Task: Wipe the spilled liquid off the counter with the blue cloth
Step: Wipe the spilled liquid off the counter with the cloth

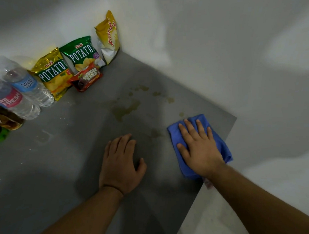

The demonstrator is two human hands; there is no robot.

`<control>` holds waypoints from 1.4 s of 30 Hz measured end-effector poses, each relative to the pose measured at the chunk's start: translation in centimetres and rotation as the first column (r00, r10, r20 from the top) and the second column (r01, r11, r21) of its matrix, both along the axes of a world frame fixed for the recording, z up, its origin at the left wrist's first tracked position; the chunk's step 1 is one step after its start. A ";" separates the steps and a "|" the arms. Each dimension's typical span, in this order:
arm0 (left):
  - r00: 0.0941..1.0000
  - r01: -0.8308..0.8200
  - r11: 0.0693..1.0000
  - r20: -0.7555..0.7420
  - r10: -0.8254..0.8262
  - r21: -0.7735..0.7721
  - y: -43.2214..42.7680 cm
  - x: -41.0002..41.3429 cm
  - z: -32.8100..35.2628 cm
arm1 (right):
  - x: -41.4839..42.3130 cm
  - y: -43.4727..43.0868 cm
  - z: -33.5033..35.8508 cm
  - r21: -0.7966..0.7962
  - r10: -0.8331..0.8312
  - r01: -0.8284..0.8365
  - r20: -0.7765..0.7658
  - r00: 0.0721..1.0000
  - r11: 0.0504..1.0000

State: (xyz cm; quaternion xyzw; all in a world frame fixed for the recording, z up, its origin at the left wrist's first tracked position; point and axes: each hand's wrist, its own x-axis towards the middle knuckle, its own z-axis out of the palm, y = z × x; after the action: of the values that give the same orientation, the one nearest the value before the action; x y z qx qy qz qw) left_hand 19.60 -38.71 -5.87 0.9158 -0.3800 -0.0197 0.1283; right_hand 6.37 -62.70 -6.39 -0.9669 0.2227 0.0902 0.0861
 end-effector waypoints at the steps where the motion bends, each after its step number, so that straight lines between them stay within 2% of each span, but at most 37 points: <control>1: 1.000 0.002 1.000 0.001 -0.002 -0.004 0.0 0.0 0.0 | -0.6 0.4 -0.1 0.016 0.061 -0.061 0.006 0.998 0.998; 3: 1.000 0.002 1.000 0.000 -0.002 -0.009 0.0 0.1 0.0 | -2.7 0.5 -0.2 0.068 0.161 -0.163 0.035 0.986 0.984; 5: 1.000 -0.001 1.000 -0.005 0.001 -0.007 0.0 0.1 0.1 | -4.6 -0.6 -0.2 0.092 0.174 -0.179 0.063 0.983 0.979; 9: 1.000 0.003 1.000 -0.008 -0.003 -0.008 0.0 0.0 0.3 | -5.2 -4.7 0.0 0.047 0.025 -0.026 0.025 0.999 0.999; 12: 1.000 -0.005 1.000 -0.018 0.005 -0.001 0.0 0.0 0.4 | -2.0 -6.3 0.2 0.018 -0.090 0.090 -0.003 0.996 0.996; 14: 1.000 -0.012 1.000 -0.023 0.012 0.005 0.0 -0.1 0.4 | -0.1 -5.7 0.3 0.007 -0.108 0.108 -0.022 0.994 0.994; 19: 0.999 -0.024 1.000 -0.028 0.023 -0.008 -0.1 -0.1 0.4 | -2.7 -4.4 0.2 0.051 0.154 -0.155 0.028 0.988 0.987; 21: 0.999 -0.027 1.000 -0.033 0.027 -0.012 -0.1 -0.2 0.4 | -3.9 -5.5 0.3 0.082 0.199 -0.203 0.050 0.979 0.976; 25: 0.999 -0.035 0.999 -0.037 0.035 0.005 -0.1 -0.1 0.4 | -1.5 -7.0 0.2 0.027 0.094 -0.094 0.014 0.996 0.995; 29: 0.999 -0.028 1.000 -0.033 0.028 0.000 -0.1 -0.2 0.3 | 3.4 -4.8 0.2 -0.007 -0.028 0.028 -0.017 0.999 1.000; 31: 0.999 -0.028 1.000 -0.034 0.028 -0.002 -0.1 -0.2 0.2 | 3.9 -3.0 0.2 -0.002 0.040 -0.040 -0.001 0.999 0.999; 35: 0.999 -0.035 0.999 -0.042 0.034 -0.006 0.0 -0.1 0.2 | 0.7 -2.9 0.3 0.039 0.319 -0.322 0.060 0.946 0.946; 37: 0.999 -0.035 0.999 -0.036 0.034 -0.021 0.1 0.0 0.2 | -0.4 -4.4 0.4 0.084 0.360 -0.368 0.090 0.928 0.926; 39: 0.999 -0.029 0.999 -0.030 0.028 -0.039 0.1 0.0 0.1 | 0.2 -5.7 0.5 0.074 0.312 -0.318 0.083 0.946 0.945; 42: 1.000 -0.023 0.999 -0.014 0.023 -0.047 0.1 0.0 0.0 | 3.9 -5.4 0.3 0.016 0.157 -0.157 0.032 0.987 0.987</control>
State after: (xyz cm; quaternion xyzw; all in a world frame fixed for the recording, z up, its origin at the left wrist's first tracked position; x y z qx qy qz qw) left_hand 19.61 -38.62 -5.91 0.9167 -0.3690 -0.0158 0.1525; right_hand 10.23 -68.06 -6.08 -0.9819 0.1436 0.0837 0.0913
